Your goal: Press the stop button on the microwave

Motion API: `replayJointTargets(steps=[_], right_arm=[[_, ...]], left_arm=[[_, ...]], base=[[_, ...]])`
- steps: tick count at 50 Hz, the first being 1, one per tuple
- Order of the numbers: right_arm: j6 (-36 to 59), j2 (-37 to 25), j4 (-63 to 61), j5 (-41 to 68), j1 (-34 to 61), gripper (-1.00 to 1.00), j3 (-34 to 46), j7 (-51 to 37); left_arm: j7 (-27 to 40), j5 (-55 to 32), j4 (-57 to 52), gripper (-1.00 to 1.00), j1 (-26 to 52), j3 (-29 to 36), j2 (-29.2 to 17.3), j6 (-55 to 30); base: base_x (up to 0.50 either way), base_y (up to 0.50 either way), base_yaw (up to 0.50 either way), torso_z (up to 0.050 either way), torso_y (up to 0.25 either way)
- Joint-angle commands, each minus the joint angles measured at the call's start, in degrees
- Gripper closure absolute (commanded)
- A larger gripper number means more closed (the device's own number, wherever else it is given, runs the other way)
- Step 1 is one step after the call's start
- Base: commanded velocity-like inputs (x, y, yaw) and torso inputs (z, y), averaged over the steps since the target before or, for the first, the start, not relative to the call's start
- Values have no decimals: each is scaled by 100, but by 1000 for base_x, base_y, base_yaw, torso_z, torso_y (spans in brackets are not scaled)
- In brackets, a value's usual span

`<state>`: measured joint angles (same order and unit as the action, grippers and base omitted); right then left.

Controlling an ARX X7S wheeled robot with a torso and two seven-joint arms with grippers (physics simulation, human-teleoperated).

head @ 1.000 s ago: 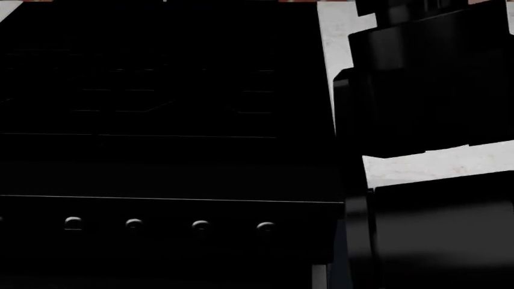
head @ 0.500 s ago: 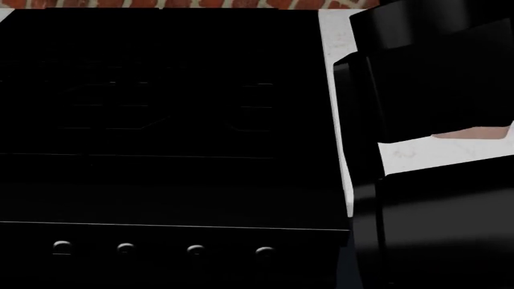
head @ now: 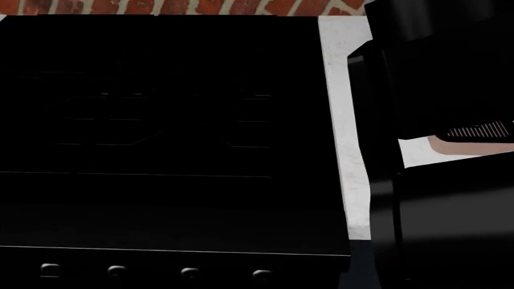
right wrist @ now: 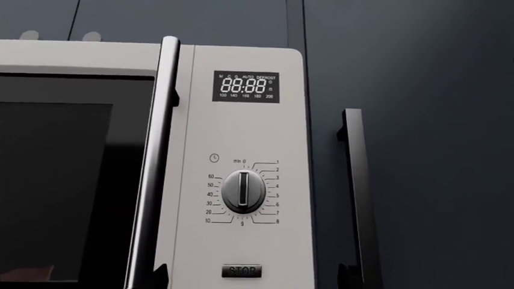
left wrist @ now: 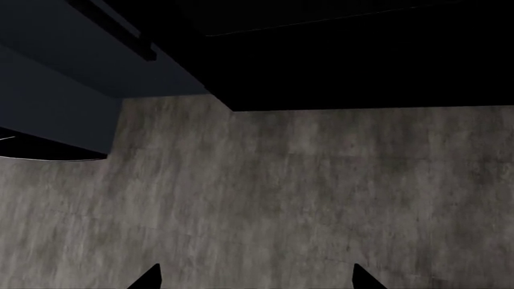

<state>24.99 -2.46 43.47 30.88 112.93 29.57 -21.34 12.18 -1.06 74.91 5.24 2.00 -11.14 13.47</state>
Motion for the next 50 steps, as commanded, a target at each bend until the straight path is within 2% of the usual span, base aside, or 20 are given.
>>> replayJointTargets(steps=[1, 8, 50], right_arm=[[40, -56, -283, 125, 1, -100, 89, -65], [-127, -59, -241, 131, -64, -100, 106, -104], [-301, -190, -715, 244, -22, -100, 322, -242]], left_arm=[[0, -1, 8, -100, -6, -2, 0, 0], [0, -1, 8, -100, -6, -2, 0, 0], [0, -1, 8, -100, -6, -2, 0, 0]], base=[[379, 0, 0, 50, 80], [494, 0, 0, 50, 82], [99, -24, 0, 50, 82]])
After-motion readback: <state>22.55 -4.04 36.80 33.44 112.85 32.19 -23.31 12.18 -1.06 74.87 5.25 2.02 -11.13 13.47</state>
